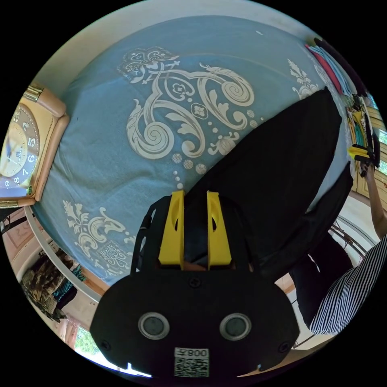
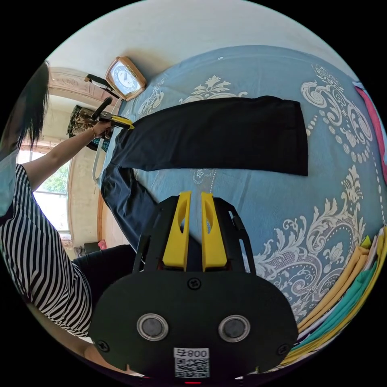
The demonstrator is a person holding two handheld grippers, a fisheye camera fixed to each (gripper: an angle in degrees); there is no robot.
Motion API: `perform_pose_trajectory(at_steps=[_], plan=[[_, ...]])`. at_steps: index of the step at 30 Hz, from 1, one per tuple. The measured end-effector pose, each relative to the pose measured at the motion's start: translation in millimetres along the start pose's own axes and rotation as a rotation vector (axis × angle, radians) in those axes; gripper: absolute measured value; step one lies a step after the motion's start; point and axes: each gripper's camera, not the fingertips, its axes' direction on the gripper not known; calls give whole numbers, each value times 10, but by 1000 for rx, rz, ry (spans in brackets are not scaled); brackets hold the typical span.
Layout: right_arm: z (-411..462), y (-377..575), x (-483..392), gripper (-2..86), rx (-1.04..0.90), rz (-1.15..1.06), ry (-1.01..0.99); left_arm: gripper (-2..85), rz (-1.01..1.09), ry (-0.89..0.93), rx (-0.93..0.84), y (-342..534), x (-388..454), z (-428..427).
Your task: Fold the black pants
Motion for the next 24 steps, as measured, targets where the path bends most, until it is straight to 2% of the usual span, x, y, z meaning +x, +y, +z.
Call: perform_pose_trajectory(at_steps=[9,14,17,24], plan=[[161,-107,-104,24,-20,46,19,92,-16,-31,17,-85,-18,-133],[233,-227,-231,1,-48,59,127,92,2,-74,-36,-188,8,-189],[251,-314,-279,-1,-75,62,127,92,3,-75,-55,-224,-6,-213],[293,-479,-545,0,-123,48,224,89,-30,-75,-27,-195,-34,-252]])
